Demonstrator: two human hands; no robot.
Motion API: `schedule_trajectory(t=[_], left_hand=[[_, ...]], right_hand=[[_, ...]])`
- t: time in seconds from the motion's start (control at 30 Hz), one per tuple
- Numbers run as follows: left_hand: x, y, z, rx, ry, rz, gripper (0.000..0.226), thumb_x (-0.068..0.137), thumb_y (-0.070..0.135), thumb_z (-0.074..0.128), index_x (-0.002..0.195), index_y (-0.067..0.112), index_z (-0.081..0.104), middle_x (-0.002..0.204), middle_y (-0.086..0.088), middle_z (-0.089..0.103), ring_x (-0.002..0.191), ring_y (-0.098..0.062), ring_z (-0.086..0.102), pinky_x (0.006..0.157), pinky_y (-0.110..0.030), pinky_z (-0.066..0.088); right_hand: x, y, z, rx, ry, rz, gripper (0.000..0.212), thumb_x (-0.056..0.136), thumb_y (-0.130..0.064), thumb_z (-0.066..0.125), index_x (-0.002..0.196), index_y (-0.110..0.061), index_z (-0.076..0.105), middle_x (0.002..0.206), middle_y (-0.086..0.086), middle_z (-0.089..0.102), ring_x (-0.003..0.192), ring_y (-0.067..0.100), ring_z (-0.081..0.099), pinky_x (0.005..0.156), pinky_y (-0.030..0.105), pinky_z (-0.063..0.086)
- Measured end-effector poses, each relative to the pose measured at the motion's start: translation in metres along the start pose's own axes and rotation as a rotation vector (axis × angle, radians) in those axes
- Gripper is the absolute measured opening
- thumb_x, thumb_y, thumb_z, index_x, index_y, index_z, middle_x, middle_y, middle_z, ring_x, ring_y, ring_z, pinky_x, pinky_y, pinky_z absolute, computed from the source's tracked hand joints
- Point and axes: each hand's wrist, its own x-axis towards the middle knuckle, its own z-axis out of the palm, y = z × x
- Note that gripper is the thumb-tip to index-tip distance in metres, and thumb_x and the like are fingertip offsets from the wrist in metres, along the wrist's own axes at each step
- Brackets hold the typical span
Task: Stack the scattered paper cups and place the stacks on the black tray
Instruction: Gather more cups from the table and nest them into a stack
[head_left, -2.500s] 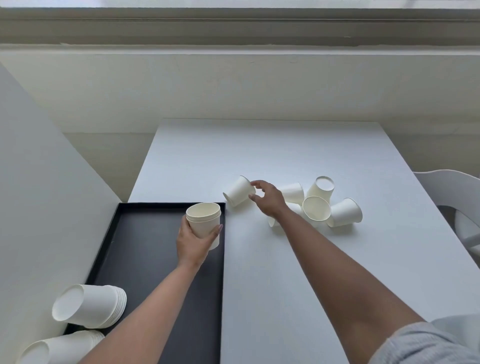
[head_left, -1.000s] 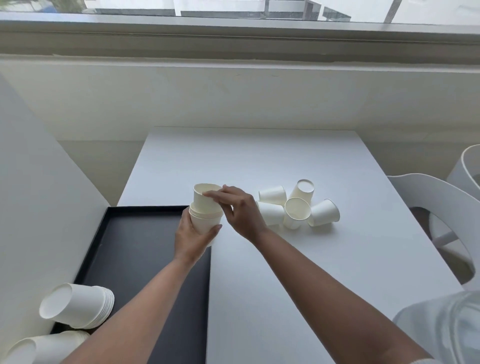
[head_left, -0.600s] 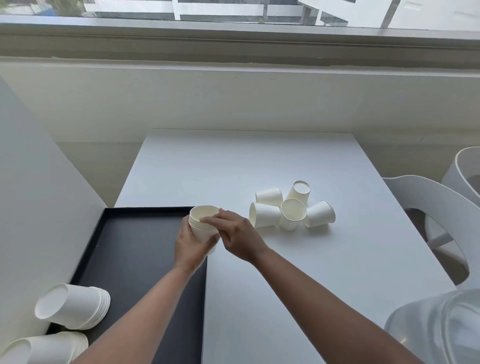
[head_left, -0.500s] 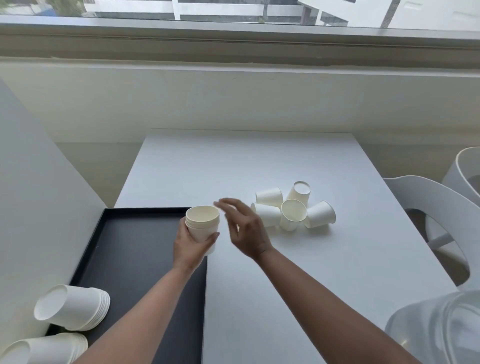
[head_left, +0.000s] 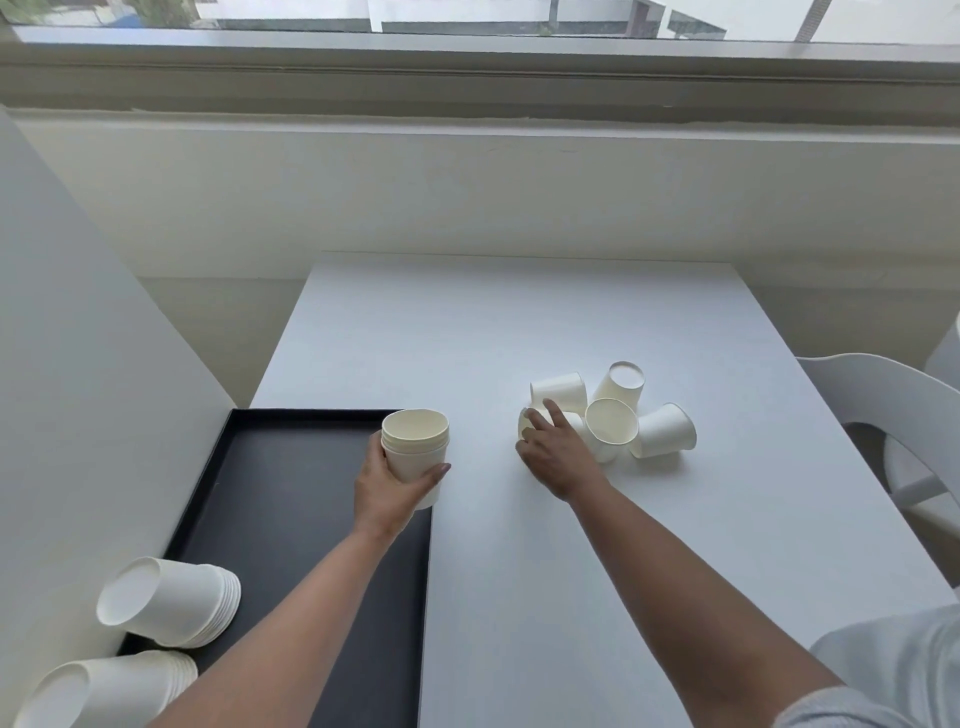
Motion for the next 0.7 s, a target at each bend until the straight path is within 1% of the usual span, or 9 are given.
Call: schedule_trajectory(t=[0.1, 0.23, 0.3, 0.37, 0.43, 0.5, 0.53, 0.6, 0.7], left_hand=[[0.0, 0.0, 0.0, 0.007, -0.005, -0.004, 0.069, 0.063, 0.02, 0.085, 0.12, 0.024, 0.046, 0.107, 0.007, 0.058, 0.098, -0.016, 0.055, 0.079, -0.026, 0.042], [0.0, 0.0, 0.003, 0.017, -0.018, -0.013, 0.069, 0.063, 0.021, 0.085, 0.121, 0.022, 0.046, 0.108, 0.005, 0.059, 0.1, -0.018, 0.055, 0.082, -0.029, 0.044], [-0.002, 0.001, 0.004, 0.025, -0.031, -0.017, 0.071, 0.064, 0.022, 0.085, 0.122, 0.021, 0.046, 0.109, 0.003, 0.059, 0.1, -0.019, 0.055, 0.083, -0.03, 0.045], [-0.004, 0.002, 0.005, 0.033, -0.04, -0.011, 0.07, 0.064, 0.021, 0.085, 0.122, 0.02, 0.046, 0.109, 0.002, 0.059, 0.099, -0.019, 0.055, 0.082, -0.029, 0.044], [-0.006, 0.005, 0.006, 0.031, -0.053, -0.001, 0.068, 0.065, 0.02, 0.084, 0.122, 0.02, 0.046, 0.108, 0.003, 0.059, 0.099, -0.019, 0.054, 0.08, -0.027, 0.043], [-0.007, 0.008, 0.007, 0.028, -0.068, 0.007, 0.067, 0.066, 0.019, 0.084, 0.121, 0.021, 0.046, 0.108, 0.003, 0.058, 0.098, -0.019, 0.054, 0.078, -0.026, 0.042], [-0.008, 0.009, 0.007, 0.025, -0.076, 0.01, 0.067, 0.067, 0.018, 0.083, 0.122, 0.021, 0.046, 0.108, 0.002, 0.058, 0.099, -0.019, 0.054, 0.079, -0.026, 0.042], [-0.01, 0.011, 0.007, 0.023, -0.087, 0.015, 0.069, 0.067, 0.017, 0.083, 0.125, 0.021, 0.045, 0.111, 0.001, 0.059, 0.101, -0.02, 0.054, 0.081, -0.029, 0.044], [-0.011, 0.013, 0.008, 0.025, -0.097, 0.022, 0.071, 0.067, 0.017, 0.083, 0.127, 0.02, 0.044, 0.113, 0.0, 0.059, 0.103, -0.021, 0.054, 0.086, -0.033, 0.046]], right_hand=[[0.002, -0.002, -0.006, 0.023, 0.027, -0.013, 0.033, 0.088, 0.008, 0.03, 0.095, -0.001, 0.061, 0.101, 0.014, 0.062, 0.129, 0.03, 0.033, 0.118, 0.046, 0.001], [0.003, -0.004, -0.013, 0.103, 0.142, 0.013, 0.038, 0.089, 0.005, 0.03, 0.1, -0.006, 0.065, 0.102, 0.011, 0.062, 0.127, 0.027, 0.037, 0.119, 0.041, -0.001], [0.004, -0.005, -0.019, 0.235, 0.278, 0.084, 0.037, 0.089, 0.004, 0.035, 0.103, -0.007, 0.067, 0.101, 0.013, 0.063, 0.121, 0.028, 0.045, 0.119, 0.04, 0.004], [0.003, -0.008, -0.027, 0.431, 0.442, 0.196, 0.03, 0.088, 0.003, 0.044, 0.102, -0.006, 0.069, 0.097, 0.015, 0.065, 0.108, 0.03, 0.054, 0.116, 0.04, 0.017], [0.003, -0.014, -0.037, 0.636, 0.586, 0.316, 0.025, 0.088, 0.001, 0.051, 0.103, -0.006, 0.07, 0.096, 0.015, 0.066, 0.097, 0.032, 0.058, 0.103, 0.039, 0.037], [0.002, -0.02, -0.051, 0.858, 0.718, 0.396, 0.022, 0.09, -0.002, 0.053, 0.104, -0.004, 0.069, 0.095, 0.016, 0.066, 0.093, 0.032, 0.06, 0.081, 0.037, 0.048], [0.001, -0.022, -0.058, 0.945, 0.783, 0.395, 0.021, 0.091, -0.002, 0.052, 0.105, -0.002, 0.068, 0.094, 0.017, 0.065, 0.09, 0.031, 0.061, 0.075, 0.035, 0.048], [-0.002, -0.026, -0.07, 1.034, 0.884, 0.334, 0.022, 0.091, 0.001, 0.051, 0.104, 0.001, 0.068, 0.09, 0.019, 0.064, 0.085, 0.03, 0.062, 0.072, 0.027, 0.045], [-0.006, -0.031, -0.081, 1.025, 0.924, 0.19, 0.024, 0.089, 0.004, 0.049, 0.104, 0.002, 0.068, 0.089, 0.02, 0.063, 0.083, 0.029, 0.062, 0.071, 0.02, 0.042]])
